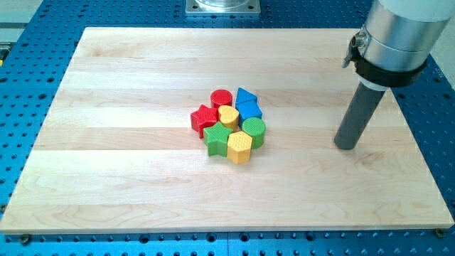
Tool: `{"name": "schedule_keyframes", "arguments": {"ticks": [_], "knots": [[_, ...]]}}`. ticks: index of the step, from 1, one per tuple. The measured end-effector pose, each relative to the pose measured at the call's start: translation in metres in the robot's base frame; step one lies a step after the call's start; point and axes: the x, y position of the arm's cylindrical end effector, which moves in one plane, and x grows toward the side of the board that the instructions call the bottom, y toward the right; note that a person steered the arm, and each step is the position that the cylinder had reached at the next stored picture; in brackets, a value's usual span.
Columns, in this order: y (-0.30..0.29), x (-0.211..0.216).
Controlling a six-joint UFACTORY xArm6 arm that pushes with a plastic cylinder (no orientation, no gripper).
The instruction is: Move the arm parallel to the green circle
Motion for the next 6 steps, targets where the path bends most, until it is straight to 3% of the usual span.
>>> {"name": "schedule_keyframes", "arguments": {"ticks": [6], "knots": [[0.062, 0.0]]}}
